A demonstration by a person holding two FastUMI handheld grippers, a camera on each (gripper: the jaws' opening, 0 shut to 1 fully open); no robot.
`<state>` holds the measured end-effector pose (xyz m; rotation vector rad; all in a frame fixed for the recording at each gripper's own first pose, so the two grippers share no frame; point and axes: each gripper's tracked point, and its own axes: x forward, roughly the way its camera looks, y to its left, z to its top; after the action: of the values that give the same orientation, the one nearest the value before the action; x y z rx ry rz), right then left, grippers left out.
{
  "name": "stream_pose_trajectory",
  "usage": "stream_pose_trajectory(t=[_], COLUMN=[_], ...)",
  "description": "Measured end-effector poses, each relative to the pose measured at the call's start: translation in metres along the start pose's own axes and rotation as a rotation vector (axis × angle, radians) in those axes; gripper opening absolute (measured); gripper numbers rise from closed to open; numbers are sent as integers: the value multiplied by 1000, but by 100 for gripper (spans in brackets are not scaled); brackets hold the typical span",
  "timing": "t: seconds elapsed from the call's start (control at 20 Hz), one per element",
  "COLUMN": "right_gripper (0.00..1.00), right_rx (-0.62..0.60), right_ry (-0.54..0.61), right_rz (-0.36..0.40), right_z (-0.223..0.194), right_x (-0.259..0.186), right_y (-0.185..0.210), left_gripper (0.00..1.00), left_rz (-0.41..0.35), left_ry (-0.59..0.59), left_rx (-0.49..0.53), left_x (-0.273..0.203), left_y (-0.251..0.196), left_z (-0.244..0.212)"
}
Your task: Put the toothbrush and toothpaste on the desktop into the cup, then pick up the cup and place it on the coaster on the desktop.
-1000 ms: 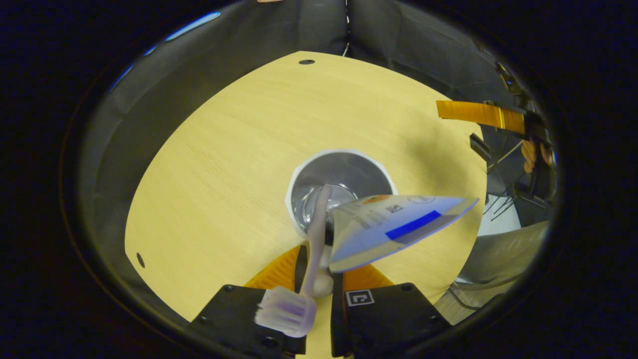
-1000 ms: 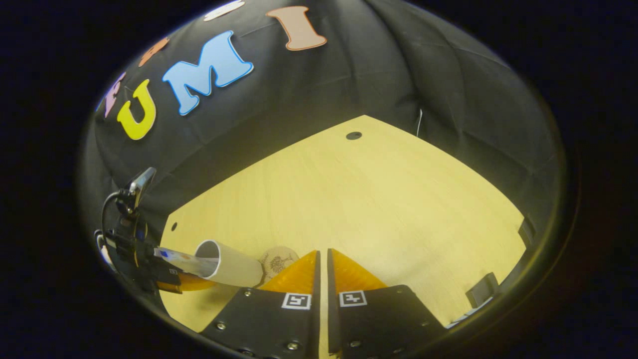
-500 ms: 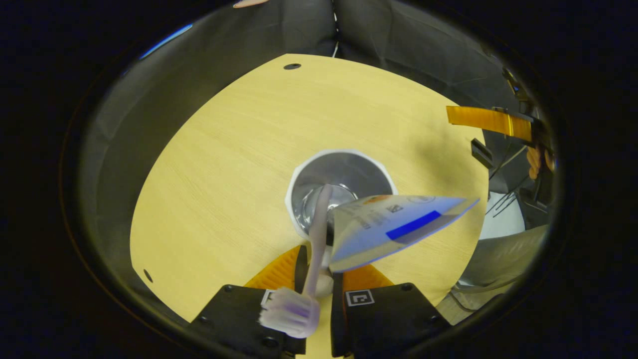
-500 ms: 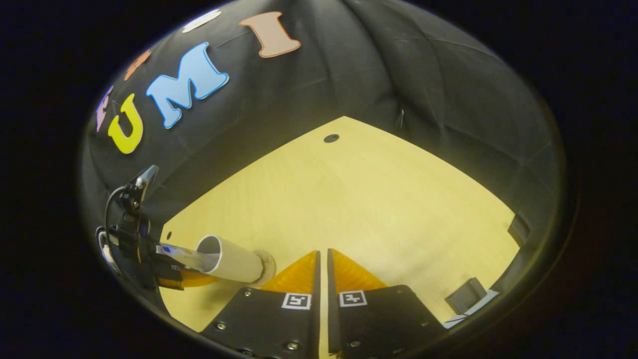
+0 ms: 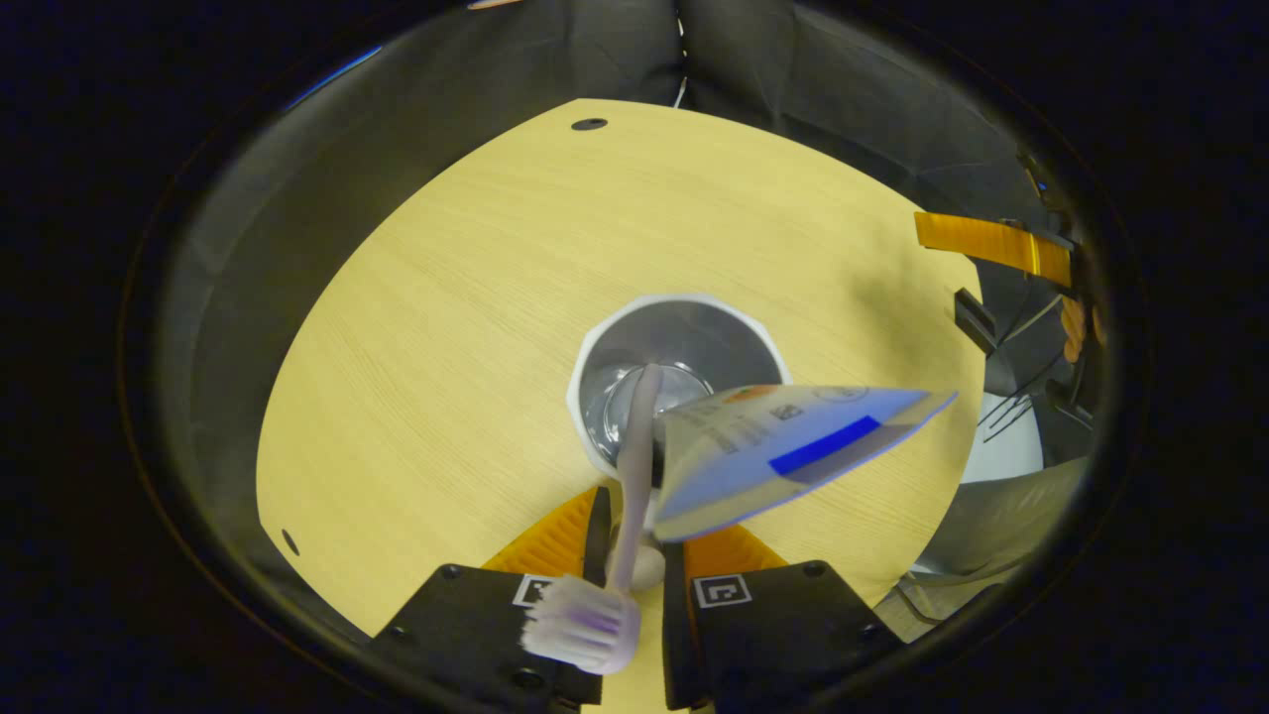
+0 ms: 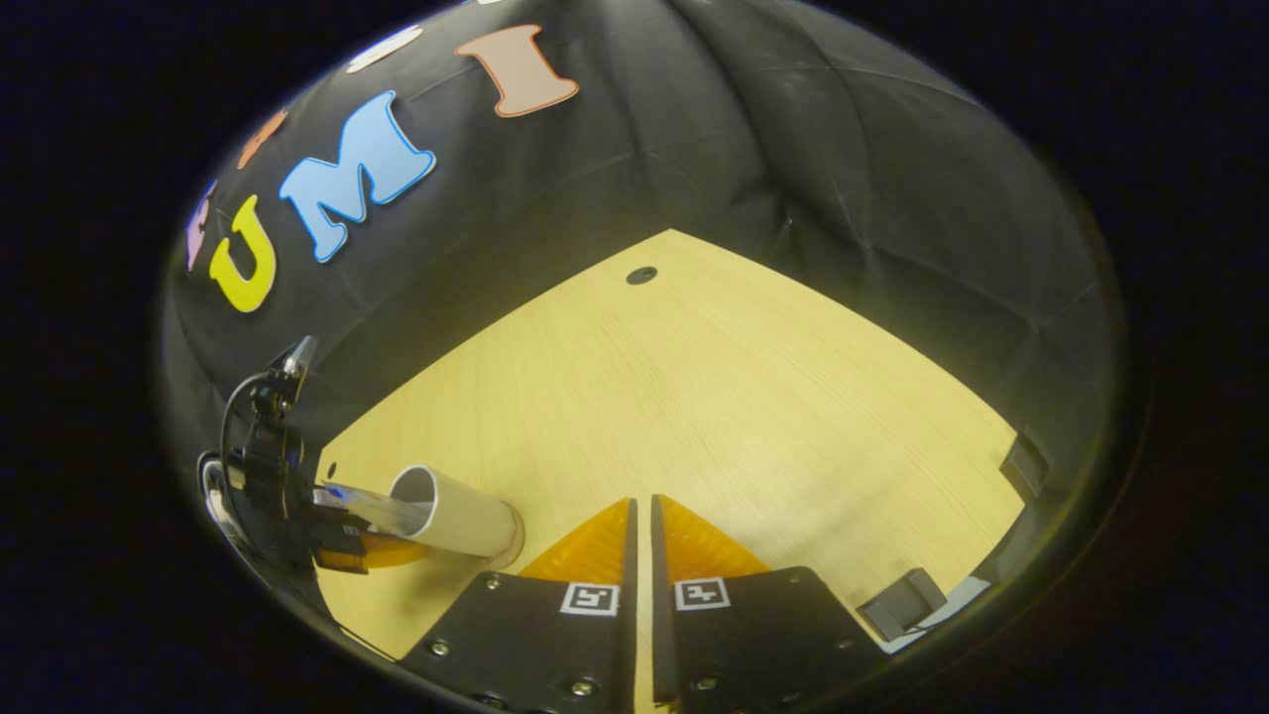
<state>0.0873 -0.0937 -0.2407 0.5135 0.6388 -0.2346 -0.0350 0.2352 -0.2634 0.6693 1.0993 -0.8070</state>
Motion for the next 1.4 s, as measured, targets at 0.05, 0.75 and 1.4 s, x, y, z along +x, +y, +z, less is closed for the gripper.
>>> stream_pose_trajectory(t=[0.05,0.75,1.4], right_gripper=[6,6,6], right_rx=[4,-155,-361], right_ry=[3,20,-217], right_rz=[2,121,265], right_z=[0,3,56], right_x=[1,9,-51], right_y=[-1,63,166], left_gripper=[32,41,41], left_rz=[2,84,508], left_ry=[-4,-146,-693], left_rx=[2,-219,-511], left_x=[-3,-80,-288], left_y=[1,-4,18], left_z=[-1,-41,-71])
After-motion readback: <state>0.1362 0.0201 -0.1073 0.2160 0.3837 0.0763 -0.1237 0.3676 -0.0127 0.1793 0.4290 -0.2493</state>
